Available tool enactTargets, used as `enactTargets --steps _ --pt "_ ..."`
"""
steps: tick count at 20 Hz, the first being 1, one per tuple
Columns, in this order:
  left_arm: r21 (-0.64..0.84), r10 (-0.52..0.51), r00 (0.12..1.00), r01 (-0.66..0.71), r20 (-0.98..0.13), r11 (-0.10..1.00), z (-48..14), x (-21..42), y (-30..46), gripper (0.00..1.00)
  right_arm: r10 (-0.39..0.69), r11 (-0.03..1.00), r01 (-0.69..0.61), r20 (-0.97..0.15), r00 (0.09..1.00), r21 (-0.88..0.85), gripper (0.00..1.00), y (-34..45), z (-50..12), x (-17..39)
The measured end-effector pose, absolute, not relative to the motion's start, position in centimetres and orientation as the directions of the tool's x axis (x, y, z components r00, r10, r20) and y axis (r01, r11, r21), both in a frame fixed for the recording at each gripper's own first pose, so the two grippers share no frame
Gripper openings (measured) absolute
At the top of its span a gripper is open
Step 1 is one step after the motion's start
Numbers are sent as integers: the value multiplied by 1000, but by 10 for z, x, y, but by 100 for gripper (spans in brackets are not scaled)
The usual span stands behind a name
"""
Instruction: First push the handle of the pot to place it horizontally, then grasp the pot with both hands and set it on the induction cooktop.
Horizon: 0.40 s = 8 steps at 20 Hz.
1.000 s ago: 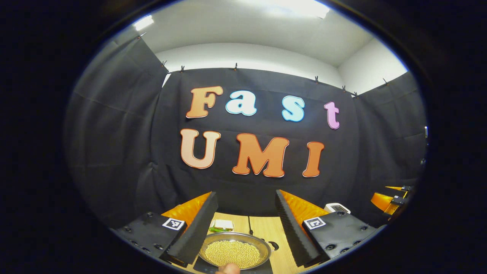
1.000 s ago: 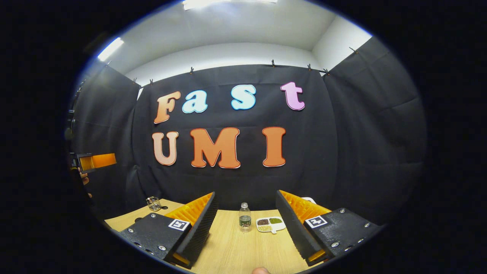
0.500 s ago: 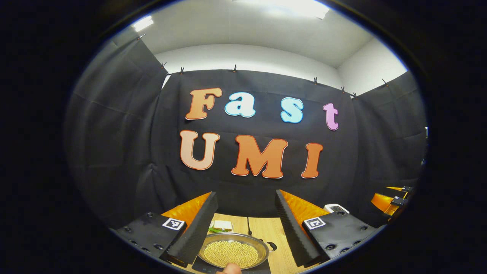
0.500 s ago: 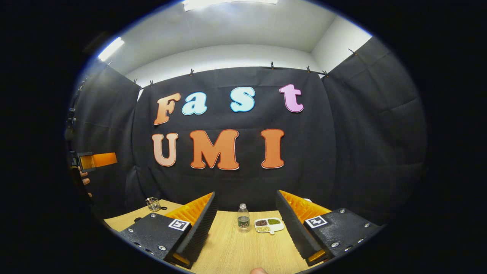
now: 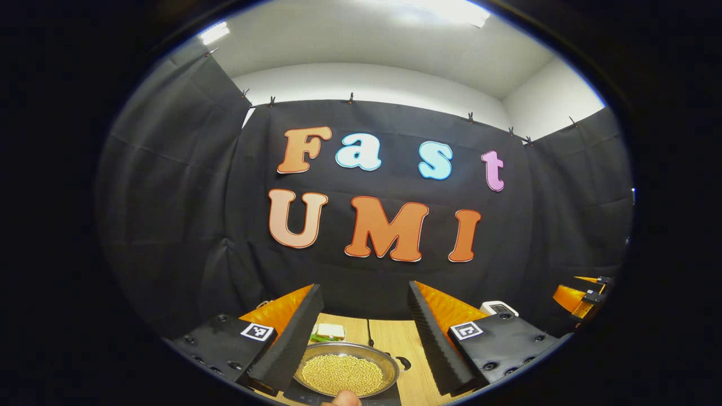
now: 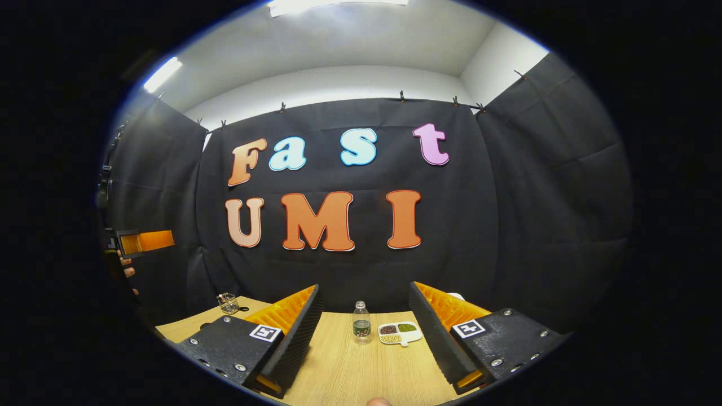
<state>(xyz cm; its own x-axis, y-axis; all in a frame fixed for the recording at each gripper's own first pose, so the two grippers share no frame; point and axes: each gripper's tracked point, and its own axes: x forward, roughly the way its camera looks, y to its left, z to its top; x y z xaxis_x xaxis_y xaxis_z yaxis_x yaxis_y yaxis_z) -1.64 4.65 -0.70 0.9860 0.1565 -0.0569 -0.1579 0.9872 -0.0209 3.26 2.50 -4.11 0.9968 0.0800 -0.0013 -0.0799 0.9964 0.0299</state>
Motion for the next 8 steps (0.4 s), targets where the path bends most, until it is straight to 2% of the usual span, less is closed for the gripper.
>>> enactTargets --steps 8 --pt "-21 169 983 -171 -73 985 -14 -17 52 99 99 995 -99 -7 995 29 95 32 -43 32"
